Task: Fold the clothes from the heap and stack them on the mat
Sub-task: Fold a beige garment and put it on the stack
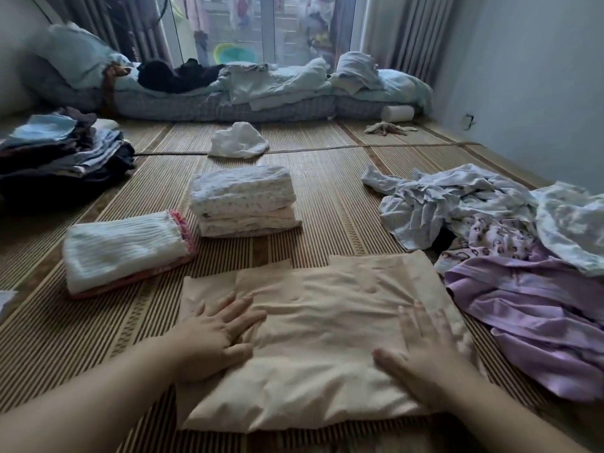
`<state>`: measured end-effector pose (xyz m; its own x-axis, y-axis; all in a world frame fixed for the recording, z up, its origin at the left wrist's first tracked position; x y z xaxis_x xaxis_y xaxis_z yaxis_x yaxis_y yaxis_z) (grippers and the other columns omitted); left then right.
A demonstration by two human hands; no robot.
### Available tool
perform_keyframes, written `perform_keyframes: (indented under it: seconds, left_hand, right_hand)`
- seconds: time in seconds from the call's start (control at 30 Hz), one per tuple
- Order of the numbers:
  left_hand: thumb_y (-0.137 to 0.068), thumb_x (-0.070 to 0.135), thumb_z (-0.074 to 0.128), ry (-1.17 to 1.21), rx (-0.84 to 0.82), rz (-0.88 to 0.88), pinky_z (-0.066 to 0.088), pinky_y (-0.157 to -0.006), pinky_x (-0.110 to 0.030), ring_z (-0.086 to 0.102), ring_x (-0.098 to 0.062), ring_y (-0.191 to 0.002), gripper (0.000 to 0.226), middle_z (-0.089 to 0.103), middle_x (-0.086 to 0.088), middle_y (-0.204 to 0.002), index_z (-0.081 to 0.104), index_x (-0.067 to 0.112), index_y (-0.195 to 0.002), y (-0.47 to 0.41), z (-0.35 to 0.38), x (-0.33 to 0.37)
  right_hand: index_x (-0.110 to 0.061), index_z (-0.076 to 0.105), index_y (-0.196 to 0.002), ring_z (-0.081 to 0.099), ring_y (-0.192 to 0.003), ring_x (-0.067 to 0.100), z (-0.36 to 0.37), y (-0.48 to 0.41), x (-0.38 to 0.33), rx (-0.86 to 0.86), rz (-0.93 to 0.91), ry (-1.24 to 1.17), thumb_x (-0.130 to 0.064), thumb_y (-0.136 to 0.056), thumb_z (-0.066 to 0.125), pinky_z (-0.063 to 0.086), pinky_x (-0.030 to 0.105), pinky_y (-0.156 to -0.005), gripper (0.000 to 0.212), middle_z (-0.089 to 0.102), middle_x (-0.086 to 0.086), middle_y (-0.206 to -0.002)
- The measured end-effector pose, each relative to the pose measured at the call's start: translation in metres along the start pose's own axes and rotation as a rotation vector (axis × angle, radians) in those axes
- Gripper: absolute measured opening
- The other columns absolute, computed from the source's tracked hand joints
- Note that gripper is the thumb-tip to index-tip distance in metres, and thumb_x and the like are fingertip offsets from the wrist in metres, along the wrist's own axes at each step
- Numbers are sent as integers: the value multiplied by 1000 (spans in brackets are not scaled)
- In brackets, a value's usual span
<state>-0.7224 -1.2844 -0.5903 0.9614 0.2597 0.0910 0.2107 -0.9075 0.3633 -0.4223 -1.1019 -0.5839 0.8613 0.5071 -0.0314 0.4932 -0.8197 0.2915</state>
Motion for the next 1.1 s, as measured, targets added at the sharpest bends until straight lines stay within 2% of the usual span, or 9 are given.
perform_keyframes:
  seconds: [0.17,0.4,0.5,0.63,0.73,0.87,0.93,1.0,1.1]
  left_hand:
    - [-89,67,33,82,53,-149,-7,-113,-55,-21,-13,-145,67,-19,16,-158,-2,56,-145,17,8,2]
    - [-74,81,27,306,114,-428,-7,-110,-60,-22,-22,-145,85,-22,11,-158,-5,51,-146,69,33,54]
    - [-77,78,30,424,112,-530,-8,-109,-61,-27,-25,-143,85,-24,8,-158,-5,46,-147,88,38,83]
    - [-87,64,32,497,52,-632,-9,-108,-65,-31,-31,-140,76,-29,4,-156,-11,46,-147,114,47,118]
    - [-91,60,29,477,18,-655,-6,-110,-66,-25,-30,-143,67,-25,5,-157,-5,48,-147,131,46,129]
    - [-66,86,30,262,-24,-434,-14,-104,-67,-32,-31,-140,94,-11,5,-160,-5,51,-146,154,40,110]
    - [-49,97,25,57,-7,-259,-22,-100,-64,-36,-28,-138,114,-9,5,-159,-15,49,-144,163,42,94]
    - [-45,97,32,-122,-10,-96,-16,-105,-63,-34,-24,-139,122,-16,5,-159,-28,48,-139,168,46,76]
    - [-73,73,46,-268,18,81,-5,-113,-57,-26,-20,-143,105,-22,6,-158,-42,54,-127,172,45,53]
  right_hand:
    - [-42,-9,-149,-24,-143,15,3,-41,-4,58,-201,-36,-91,-60,9,-13,53,-112,103,-23,-8,-157]
    - [-37,-2,-151,-29,-141,20,-42,-59,-35,39,-348,222,-77,-85,23,-17,55,-110,81,-16,-7,-159]
    - [-37,14,-151,-5,-147,14,-44,7,-70,270,-721,161,-71,-87,30,-13,48,-113,74,11,-9,-160]
    - [-24,34,-145,40,-136,15,4,121,-102,312,-1271,173,-62,-80,49,31,44,-107,77,47,-2,-145]
    - [-26,57,-131,56,-121,9,34,155,-99,350,-1197,212,-49,-78,59,53,28,-89,58,60,-4,-132]
    - [-39,69,-112,63,-111,10,36,174,-89,356,-1111,40,-49,-86,45,56,29,-83,37,66,-8,-121]
    - [-40,70,-109,62,-112,9,31,179,-85,377,-1096,42,-45,-86,52,54,28,-85,30,66,-11,-120]
    - [-33,70,-114,54,-122,6,26,182,-79,269,-1051,-146,-39,-89,56,45,29,-100,30,64,-12,-124]
    - [-28,64,-122,37,-134,-1,22,182,-68,146,-877,-586,-27,-95,51,25,24,-115,30,59,-14,-129]
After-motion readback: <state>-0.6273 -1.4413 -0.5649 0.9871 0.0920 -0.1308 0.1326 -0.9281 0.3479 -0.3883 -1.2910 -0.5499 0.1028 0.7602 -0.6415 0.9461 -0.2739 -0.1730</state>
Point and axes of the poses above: each hand's wrist, its own y-axis away from the middle knuckle, its own z-axis out of the palm, x = y × z, the point moved 3 cm from there along -y, towards the middle knuckle
